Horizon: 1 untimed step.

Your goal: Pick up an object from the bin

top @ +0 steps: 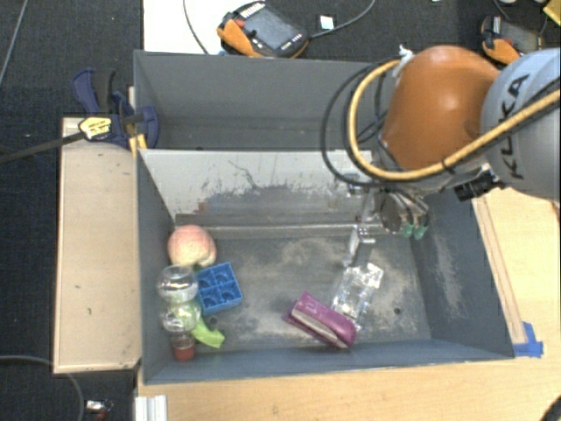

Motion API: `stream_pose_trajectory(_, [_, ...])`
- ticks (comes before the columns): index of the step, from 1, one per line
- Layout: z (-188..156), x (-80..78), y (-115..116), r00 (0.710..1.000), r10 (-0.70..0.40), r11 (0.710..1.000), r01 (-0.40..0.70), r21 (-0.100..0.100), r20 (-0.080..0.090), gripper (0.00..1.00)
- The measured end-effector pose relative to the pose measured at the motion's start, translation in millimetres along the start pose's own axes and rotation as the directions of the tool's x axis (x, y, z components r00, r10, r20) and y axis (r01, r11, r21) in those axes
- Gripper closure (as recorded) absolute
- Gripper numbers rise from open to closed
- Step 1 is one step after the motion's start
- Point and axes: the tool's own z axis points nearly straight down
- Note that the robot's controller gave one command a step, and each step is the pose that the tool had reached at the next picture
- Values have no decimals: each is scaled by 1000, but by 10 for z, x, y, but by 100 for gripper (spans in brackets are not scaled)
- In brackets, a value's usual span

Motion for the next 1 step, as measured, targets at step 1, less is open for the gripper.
stream_pose_trajectory(1, [-47, -13, -3, 1000, 2, 1000, -2, 0, 8, 0])
